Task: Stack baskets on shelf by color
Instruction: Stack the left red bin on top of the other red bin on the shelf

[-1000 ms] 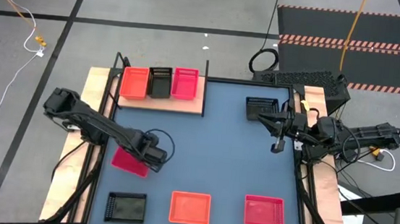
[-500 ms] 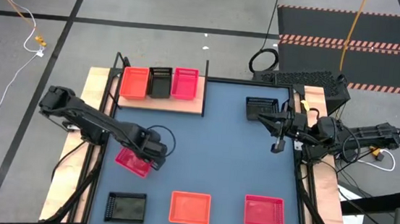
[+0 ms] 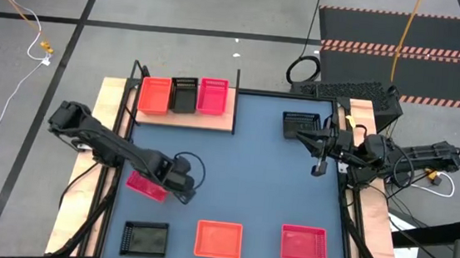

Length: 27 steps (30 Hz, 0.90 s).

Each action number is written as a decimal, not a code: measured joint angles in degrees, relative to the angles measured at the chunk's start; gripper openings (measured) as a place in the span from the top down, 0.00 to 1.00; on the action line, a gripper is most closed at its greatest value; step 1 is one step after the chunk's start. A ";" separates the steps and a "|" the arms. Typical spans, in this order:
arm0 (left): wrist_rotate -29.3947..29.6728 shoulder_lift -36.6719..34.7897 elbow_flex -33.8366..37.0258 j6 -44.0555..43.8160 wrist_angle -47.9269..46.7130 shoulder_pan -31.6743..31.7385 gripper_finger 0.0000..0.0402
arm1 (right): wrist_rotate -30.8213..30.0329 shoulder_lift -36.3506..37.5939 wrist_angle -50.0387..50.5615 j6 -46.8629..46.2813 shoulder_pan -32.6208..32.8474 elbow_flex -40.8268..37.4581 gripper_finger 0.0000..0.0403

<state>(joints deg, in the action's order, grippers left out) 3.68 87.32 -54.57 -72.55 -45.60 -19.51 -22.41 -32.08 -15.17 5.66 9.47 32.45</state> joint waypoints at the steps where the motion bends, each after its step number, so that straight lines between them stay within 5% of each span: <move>1: -0.58 0.32 0.03 -0.04 -1.08 0.08 0.57 | -0.01 -0.04 -0.06 -0.13 0.00 0.00 0.89; 8: -4.00 0.73 -1.69 0.64 -2.63 1.00 0.57 | 0.00 -0.19 -0.45 -0.09 0.00 0.00 0.89; 15: -1.01 0.14 -9.72 1.61 -15.62 0.49 0.57 | -0.02 -0.19 -0.46 -0.05 0.01 0.00 0.89; 27: -1.38 0.21 -1.52 -5.40 -20.92 -0.61 0.57 | -0.02 -0.19 -0.30 0.82 0.01 0.00 0.89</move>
<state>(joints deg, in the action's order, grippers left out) 2.30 87.53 -56.08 -77.95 -66.52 -20.12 -22.44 -32.27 -15.46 6.48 9.48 32.45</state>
